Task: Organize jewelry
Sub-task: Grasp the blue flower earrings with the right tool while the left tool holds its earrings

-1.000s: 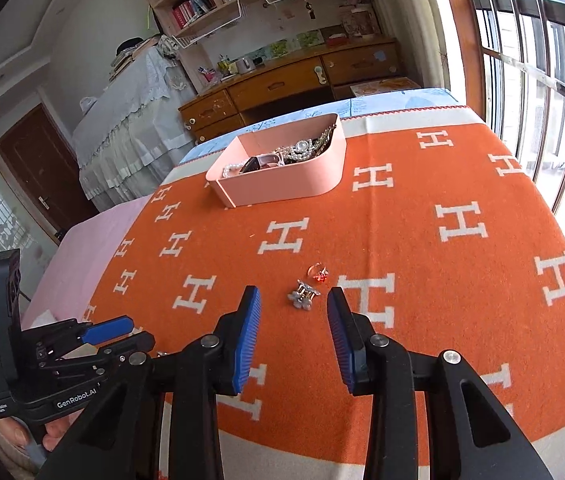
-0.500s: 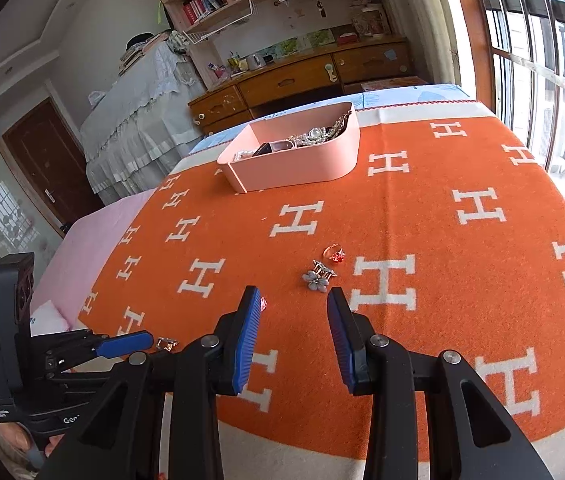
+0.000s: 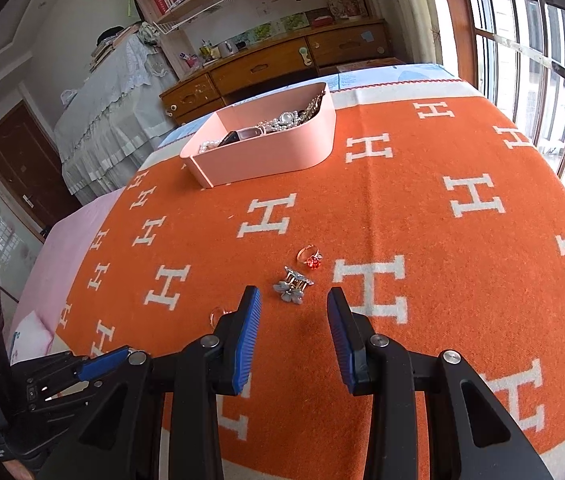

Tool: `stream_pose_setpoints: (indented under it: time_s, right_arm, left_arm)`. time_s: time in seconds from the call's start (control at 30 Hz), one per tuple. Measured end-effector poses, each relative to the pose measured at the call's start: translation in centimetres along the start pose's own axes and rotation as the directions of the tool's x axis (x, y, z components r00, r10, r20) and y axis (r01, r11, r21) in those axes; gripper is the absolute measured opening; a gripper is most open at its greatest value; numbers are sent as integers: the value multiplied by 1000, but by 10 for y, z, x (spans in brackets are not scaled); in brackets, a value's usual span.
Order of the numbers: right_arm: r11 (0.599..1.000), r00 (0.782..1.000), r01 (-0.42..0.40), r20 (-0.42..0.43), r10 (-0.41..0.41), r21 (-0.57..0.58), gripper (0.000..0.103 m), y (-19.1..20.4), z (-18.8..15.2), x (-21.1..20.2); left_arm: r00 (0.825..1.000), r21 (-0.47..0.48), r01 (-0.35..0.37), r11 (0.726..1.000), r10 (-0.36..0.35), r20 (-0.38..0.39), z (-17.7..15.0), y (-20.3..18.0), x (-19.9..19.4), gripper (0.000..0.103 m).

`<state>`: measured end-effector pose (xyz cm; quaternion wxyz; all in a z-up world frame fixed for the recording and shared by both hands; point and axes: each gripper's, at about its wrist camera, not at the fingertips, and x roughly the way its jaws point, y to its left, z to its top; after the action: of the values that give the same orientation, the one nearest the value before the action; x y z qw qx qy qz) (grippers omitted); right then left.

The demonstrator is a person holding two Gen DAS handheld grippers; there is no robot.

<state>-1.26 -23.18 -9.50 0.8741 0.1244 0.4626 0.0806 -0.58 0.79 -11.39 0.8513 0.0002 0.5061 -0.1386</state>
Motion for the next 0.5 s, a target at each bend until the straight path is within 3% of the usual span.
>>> stream_pose_setpoints:
  time_s: [0.33,0.5]
  right_arm:
    - [999,999,38,-37,-39,-28,34,16,5,27]
    - [991,995,90,-27,-93,-101,20,28,5,34]
  left_arm:
    - [1000,3,9,1000,-9,7,-1,2,0,17]
    - [1000,3,7,1000,-7,6,-1,2,0,17]
